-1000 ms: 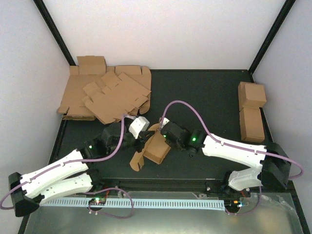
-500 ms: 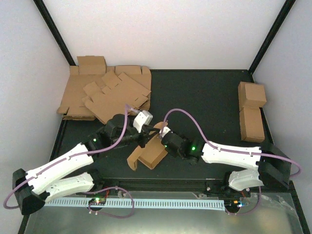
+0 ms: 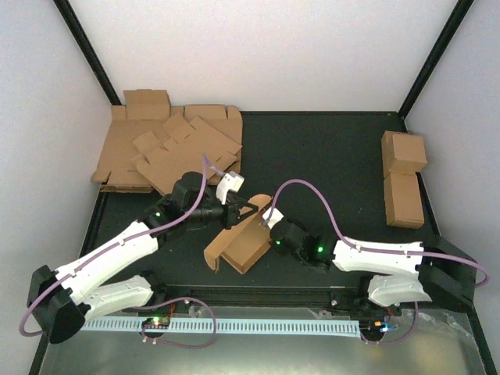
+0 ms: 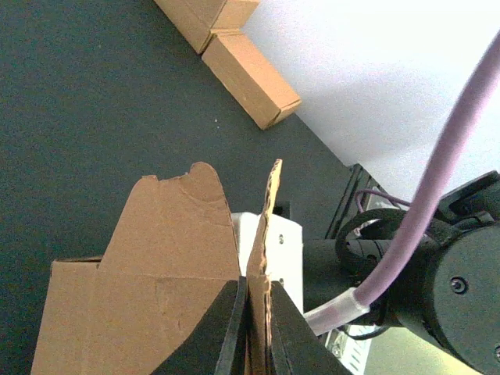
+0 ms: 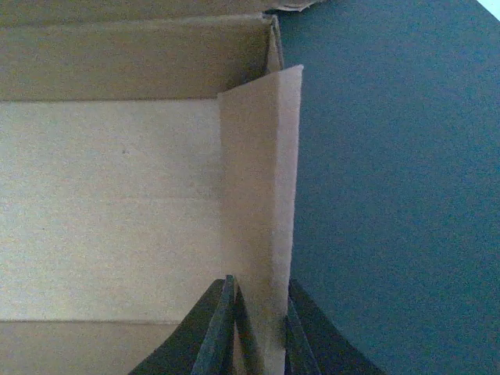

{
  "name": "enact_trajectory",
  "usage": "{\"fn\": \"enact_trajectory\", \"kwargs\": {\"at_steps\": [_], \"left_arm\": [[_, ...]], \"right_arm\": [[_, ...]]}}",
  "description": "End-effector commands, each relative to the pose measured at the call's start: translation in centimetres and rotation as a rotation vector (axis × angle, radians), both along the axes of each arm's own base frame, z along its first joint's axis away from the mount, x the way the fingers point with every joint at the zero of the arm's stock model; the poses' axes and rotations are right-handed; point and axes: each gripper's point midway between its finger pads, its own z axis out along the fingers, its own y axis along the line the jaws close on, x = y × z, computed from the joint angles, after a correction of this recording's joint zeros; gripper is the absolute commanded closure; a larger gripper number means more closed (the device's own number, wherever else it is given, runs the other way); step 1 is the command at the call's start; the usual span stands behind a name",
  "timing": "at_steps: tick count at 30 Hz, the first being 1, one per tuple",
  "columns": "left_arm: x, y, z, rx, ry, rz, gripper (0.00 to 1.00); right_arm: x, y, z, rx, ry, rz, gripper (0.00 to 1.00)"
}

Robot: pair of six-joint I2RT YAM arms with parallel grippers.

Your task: Fold the paper box

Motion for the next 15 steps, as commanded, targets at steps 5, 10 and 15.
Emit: {"fn": "enact_trajectory", "kwargs": {"at_steps": [5,10,15], "left_arm": [[1.3,0.8,-1.5,-0.033,0.101,-0.020,0.84],[2.1,1.9,-2.4,0.051,0.087,0.003,0.50],[1.6,2.6,-4.0,0.146,0.108,-0.006,0.25]], "right_arm": [[0.5,1.4,0.3,0.088,-0.023,-0.021,0.91],[0.8,0.5,0.0,0.074,-0.024,-0.072,0.95],[0.9,0.3,-0.4,0.061,-0.018,-0.090,0.98]]}}
